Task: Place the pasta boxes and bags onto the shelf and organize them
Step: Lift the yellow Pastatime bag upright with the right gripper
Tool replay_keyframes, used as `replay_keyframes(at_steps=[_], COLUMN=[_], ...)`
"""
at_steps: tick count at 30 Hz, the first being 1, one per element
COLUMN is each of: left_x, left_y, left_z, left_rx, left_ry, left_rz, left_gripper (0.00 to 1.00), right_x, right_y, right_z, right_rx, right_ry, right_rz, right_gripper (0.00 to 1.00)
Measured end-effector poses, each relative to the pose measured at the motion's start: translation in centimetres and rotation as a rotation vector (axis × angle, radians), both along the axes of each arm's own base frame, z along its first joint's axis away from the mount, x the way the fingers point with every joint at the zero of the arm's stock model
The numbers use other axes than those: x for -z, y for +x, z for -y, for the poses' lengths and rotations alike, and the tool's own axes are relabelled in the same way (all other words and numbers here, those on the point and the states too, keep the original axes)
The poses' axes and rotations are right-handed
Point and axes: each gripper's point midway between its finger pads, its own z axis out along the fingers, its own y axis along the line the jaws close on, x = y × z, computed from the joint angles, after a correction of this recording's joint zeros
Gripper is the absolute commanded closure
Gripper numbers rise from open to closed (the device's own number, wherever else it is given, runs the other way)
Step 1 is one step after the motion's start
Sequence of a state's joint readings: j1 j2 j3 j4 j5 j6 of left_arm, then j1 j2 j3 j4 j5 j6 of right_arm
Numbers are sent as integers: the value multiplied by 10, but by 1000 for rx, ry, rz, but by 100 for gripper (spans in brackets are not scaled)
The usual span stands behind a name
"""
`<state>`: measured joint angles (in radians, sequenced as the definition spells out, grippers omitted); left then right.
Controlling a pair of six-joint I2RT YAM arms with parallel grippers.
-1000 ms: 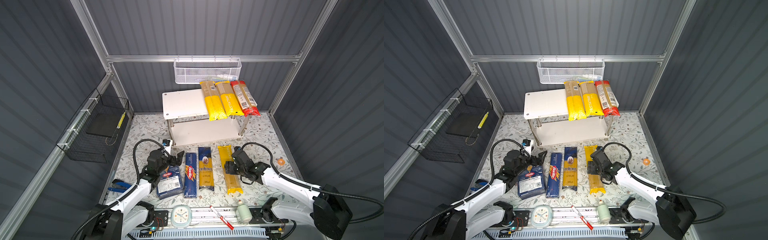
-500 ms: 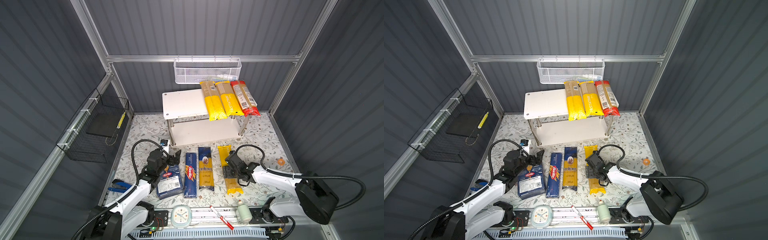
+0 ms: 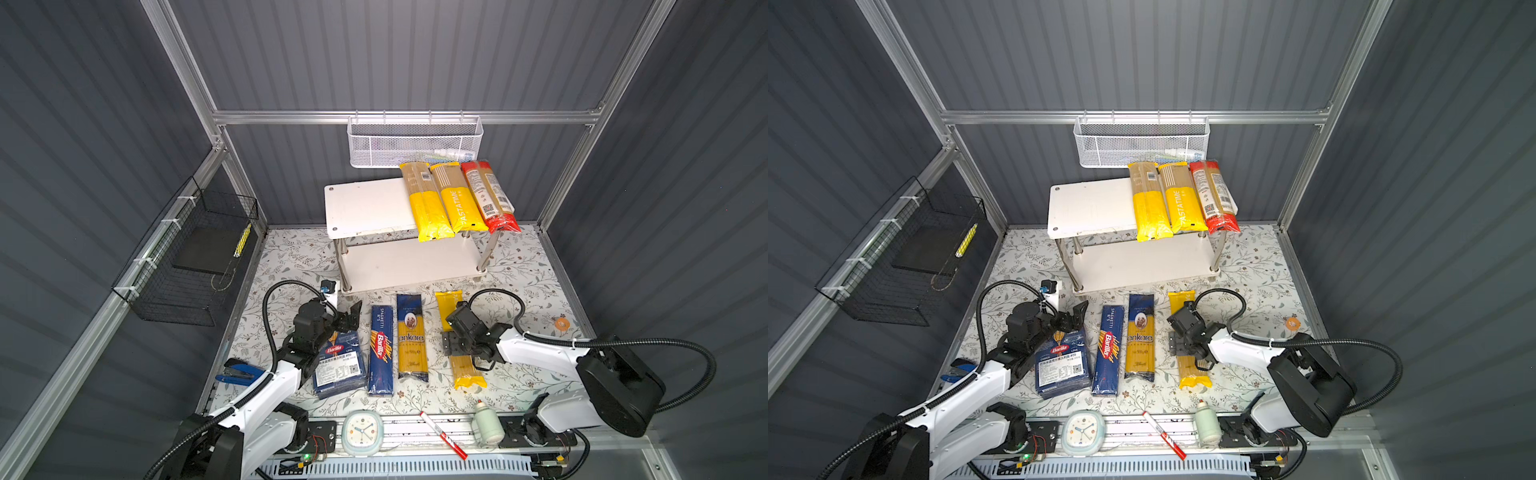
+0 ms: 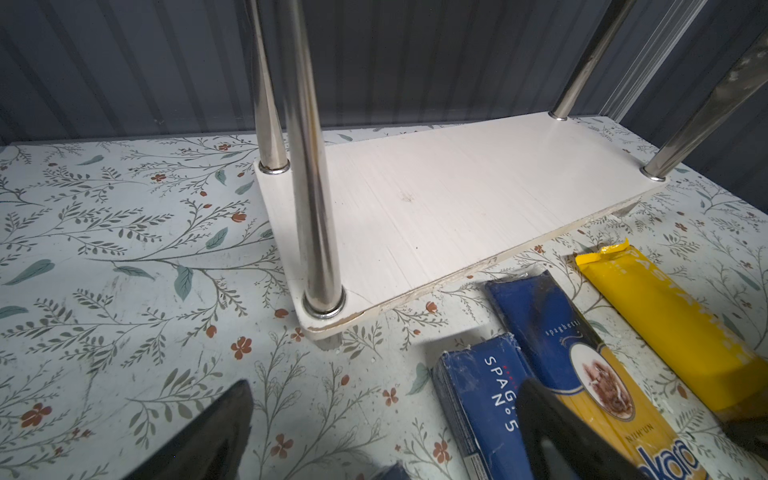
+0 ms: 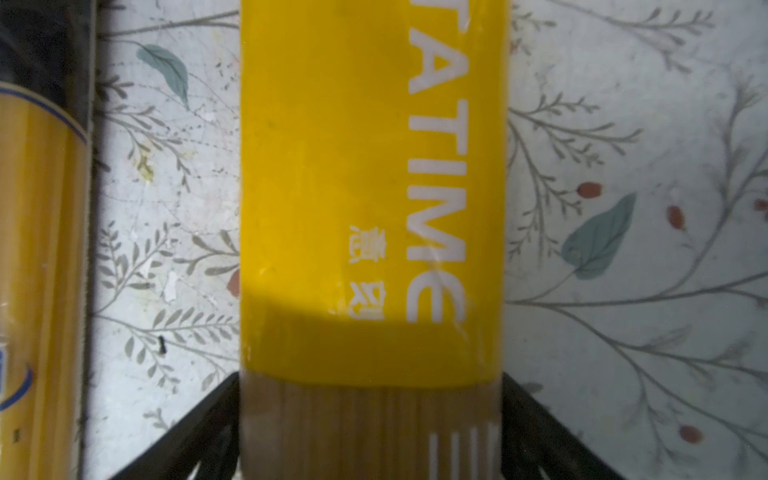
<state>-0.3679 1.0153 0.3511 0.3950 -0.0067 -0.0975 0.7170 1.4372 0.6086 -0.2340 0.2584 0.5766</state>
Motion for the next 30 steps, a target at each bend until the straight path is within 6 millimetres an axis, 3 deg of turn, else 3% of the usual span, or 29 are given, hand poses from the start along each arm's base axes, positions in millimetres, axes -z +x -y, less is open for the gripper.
replay_keyframes(at_steps=[6, 24, 30], left_x=[0, -3, -4], left_y=[0, -5, -6], left_z=[0, -2, -3], left_rx=[-1, -1, -2], left_ry=[0, -6, -8], left_rz=[1, 19, 24], left_gripper=[1, 1, 1], right_x=[1, -5, -14], right_y=[6, 8, 1], right_z=[-1, -3, -3], right_rx=[16, 38, 25], right_ry=[-13, 28, 78], right_rz=[3, 37, 66], right_gripper=[15, 56, 65])
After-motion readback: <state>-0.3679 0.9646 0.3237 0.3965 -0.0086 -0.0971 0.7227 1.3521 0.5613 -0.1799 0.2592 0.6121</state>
